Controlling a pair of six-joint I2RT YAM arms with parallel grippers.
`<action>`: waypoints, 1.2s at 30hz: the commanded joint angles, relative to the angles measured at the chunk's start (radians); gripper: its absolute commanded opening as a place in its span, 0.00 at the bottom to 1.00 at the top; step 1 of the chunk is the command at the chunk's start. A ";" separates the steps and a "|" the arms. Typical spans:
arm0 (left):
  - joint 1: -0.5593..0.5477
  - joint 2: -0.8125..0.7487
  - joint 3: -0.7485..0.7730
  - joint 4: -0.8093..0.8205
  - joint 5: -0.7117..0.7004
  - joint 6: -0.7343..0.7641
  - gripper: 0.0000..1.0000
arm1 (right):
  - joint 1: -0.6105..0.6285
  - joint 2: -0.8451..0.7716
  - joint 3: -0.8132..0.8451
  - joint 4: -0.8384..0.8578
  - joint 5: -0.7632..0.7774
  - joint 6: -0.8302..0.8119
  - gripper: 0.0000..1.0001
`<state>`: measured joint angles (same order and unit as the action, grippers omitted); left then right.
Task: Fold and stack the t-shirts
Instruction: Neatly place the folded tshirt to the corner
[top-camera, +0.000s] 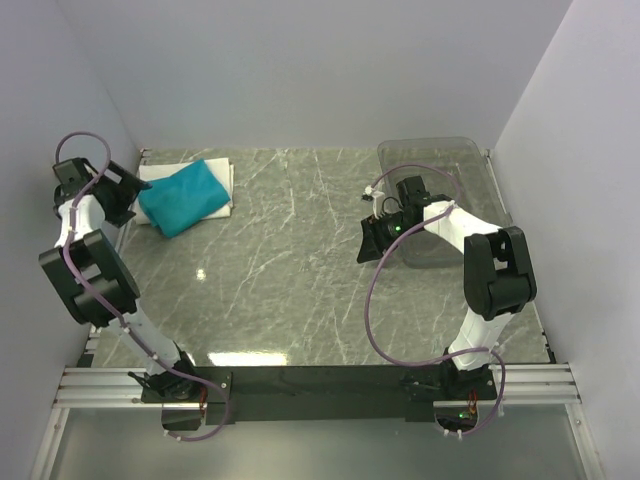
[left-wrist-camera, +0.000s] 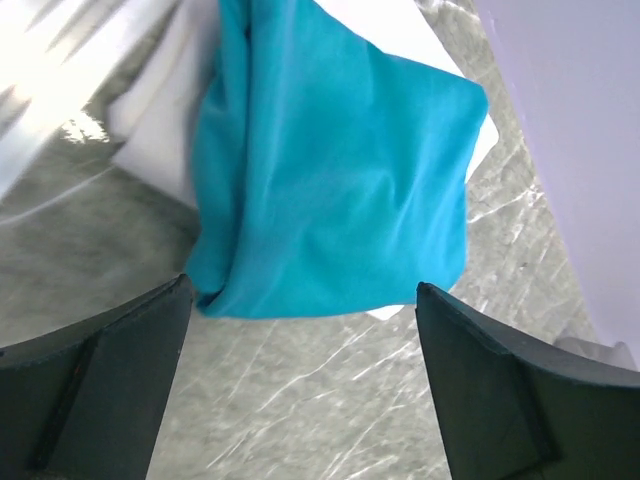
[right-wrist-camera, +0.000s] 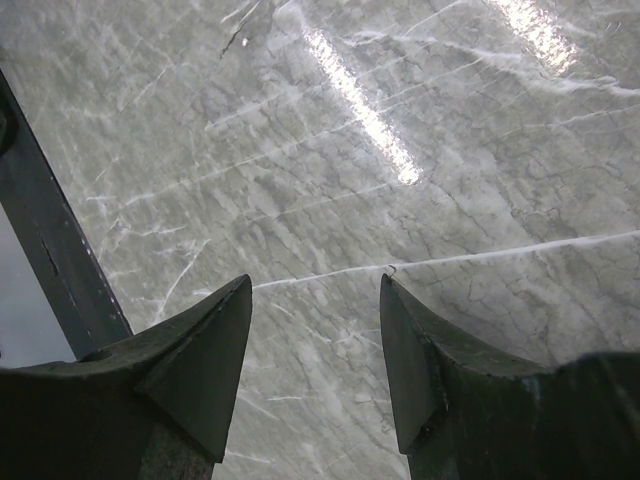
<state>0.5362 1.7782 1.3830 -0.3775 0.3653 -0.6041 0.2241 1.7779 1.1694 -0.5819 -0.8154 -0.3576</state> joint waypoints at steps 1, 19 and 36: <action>-0.005 0.067 0.066 0.063 0.067 -0.054 0.97 | -0.008 0.014 0.018 0.022 -0.030 -0.015 0.61; -0.053 0.346 0.401 -0.055 -0.190 -0.051 0.83 | -0.008 0.035 0.015 0.022 -0.027 -0.017 0.61; -0.061 0.520 0.582 -0.126 -0.190 0.009 0.64 | -0.011 0.064 0.022 0.014 -0.024 -0.014 0.61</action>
<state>0.4545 2.2620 1.9182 -0.5140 0.1608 -0.6083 0.2241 1.8351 1.1706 -0.5793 -0.8261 -0.3588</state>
